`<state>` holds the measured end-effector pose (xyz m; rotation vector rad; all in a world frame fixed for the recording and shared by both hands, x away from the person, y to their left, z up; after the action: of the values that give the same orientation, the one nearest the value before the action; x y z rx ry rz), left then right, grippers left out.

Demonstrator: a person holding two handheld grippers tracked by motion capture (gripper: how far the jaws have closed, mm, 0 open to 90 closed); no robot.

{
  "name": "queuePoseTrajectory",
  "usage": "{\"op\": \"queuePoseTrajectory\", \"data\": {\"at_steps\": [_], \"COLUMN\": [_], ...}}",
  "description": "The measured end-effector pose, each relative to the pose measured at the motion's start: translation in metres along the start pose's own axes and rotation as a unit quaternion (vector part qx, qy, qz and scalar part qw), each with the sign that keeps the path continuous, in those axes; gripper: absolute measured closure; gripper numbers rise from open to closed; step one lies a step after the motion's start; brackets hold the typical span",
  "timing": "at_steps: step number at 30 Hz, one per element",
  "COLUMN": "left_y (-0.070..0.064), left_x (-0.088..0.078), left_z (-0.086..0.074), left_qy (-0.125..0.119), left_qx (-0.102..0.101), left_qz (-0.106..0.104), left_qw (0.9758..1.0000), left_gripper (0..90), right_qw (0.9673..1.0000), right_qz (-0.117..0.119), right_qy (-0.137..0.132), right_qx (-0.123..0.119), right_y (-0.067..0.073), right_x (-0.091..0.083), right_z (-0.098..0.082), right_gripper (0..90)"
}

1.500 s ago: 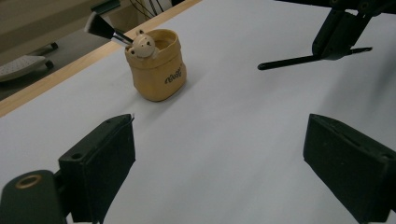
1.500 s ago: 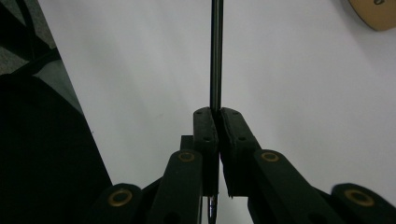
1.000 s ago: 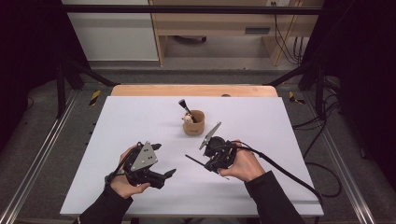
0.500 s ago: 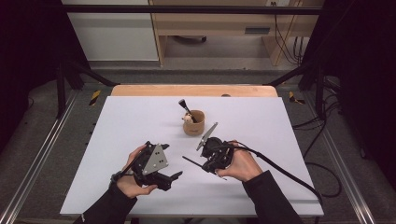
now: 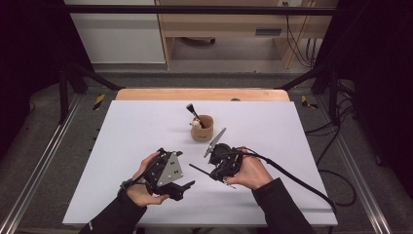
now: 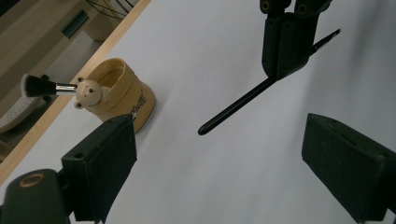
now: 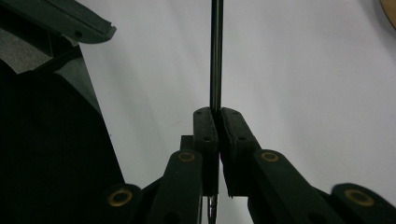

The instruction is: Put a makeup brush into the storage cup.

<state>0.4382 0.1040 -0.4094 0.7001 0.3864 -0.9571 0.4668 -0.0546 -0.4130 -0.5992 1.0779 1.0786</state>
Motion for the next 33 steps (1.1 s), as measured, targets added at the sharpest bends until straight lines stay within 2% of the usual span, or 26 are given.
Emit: {"op": "queuePoseTrajectory", "data": {"at_steps": [19,33], "left_y": [-0.010,-0.018], "left_x": [0.012,0.022], "left_z": [0.005,0.006], "left_qy": [0.010,0.026], "left_qx": [0.050,0.096], "left_qz": [-0.006,-0.002], "left_qw": [0.9987,0.9950], "left_gripper": [11.3,14.8], "right_qw": [0.9999,0.9998], "right_qz": [0.013,0.019], "right_qy": [-0.005,0.002], "right_qx": [0.001,0.001], "right_y": [0.002,0.004], "right_x": [0.001,0.001], "right_z": [0.003,0.003], "right_gripper": [85.7,85.7]}}
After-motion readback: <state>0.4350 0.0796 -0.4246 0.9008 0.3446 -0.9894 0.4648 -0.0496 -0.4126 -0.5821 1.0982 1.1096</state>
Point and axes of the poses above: each handheld gripper's, and its own axes: x roughly forward along the jaws, z roughly out of its top, y roughly to its left, the point moved 5 cm from there along x, roughly forward along the jaws
